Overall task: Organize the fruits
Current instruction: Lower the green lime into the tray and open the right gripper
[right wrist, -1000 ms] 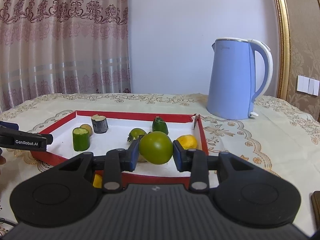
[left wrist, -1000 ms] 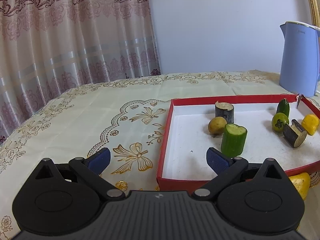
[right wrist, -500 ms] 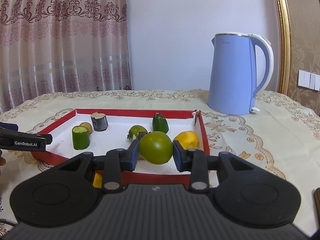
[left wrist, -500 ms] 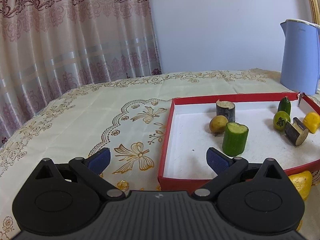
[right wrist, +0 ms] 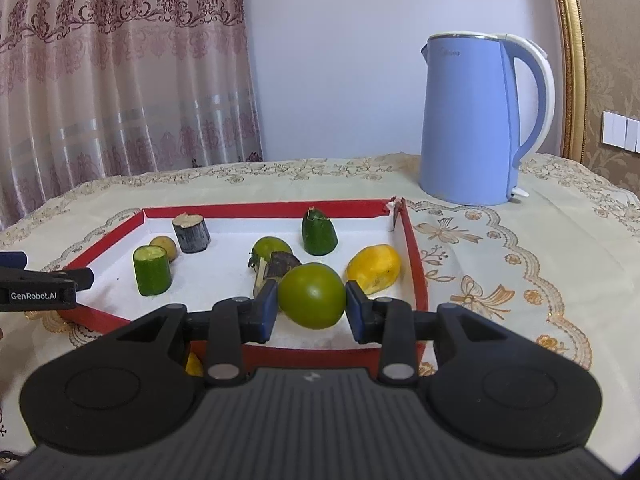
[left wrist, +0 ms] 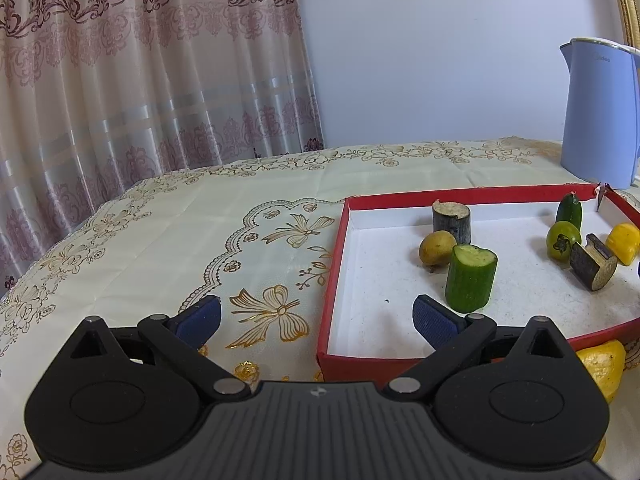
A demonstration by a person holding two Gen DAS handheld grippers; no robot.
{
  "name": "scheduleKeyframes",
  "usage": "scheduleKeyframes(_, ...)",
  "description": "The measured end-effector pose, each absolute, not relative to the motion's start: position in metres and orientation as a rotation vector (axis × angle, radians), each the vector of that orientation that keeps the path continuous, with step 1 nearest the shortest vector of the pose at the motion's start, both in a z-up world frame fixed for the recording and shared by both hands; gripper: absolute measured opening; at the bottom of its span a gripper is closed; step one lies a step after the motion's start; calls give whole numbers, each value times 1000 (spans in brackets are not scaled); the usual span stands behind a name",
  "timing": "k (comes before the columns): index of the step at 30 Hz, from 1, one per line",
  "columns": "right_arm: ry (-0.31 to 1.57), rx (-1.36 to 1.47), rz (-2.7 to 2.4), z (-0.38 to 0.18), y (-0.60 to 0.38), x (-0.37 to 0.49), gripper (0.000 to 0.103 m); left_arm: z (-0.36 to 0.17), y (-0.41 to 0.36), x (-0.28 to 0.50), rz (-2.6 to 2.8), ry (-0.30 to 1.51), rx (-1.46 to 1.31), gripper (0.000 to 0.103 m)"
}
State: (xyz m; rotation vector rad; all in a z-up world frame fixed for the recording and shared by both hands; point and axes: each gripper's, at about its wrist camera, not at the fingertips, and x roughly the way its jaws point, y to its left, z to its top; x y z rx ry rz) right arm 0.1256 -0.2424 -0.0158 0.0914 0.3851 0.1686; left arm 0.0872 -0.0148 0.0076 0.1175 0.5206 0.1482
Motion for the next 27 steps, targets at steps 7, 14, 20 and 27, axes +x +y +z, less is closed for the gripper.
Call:
scheduleKeyframes(7,407,95,151,-18,-243,134,33,8,-15,87,150,522,120,103)
scheduleKeyframes(14,422,90,138,-21,-243,137,43,8,-15,87,149,523,121,103)
scheduleKeyframes(20,420,81,130,-21,-241,137,75,7,-15,87,148,525,122,103)
scheduleKeyframes(27,410,50,125,-20,-236,134,101,6,-14,87,150,528,121,103)
